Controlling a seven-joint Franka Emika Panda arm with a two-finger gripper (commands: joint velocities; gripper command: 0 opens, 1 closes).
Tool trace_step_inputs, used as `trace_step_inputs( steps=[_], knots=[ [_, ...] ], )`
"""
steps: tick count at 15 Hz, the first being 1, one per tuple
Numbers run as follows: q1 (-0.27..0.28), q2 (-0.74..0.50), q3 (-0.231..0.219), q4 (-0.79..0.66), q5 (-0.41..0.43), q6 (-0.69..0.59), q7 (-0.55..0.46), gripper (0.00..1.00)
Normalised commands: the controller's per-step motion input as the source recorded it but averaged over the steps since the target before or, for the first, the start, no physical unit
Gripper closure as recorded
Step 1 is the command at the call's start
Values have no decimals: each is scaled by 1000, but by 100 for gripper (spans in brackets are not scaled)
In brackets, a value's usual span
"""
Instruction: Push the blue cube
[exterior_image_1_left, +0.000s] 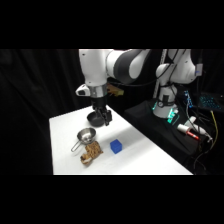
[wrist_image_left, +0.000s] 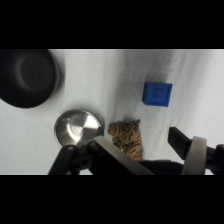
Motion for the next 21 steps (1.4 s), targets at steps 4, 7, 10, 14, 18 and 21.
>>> trace_step_inputs(
  steps=[4, 7, 10, 14, 18, 21],
  knots=[
    [-44, -27, 89, -140, 255, 228, -42, 0],
    [-16, -45, 80, -185, 167, 310, -19, 29],
    [8, -50, 52, -200, 73, 317, 20, 47],
    [23, -38, 39, -197, 40, 299, 42, 81],
    [33, 7, 31, -173, 24, 321, 73, 98],
    [43, 85, 24, -115, -3, 306, 101, 94]
  ],
)
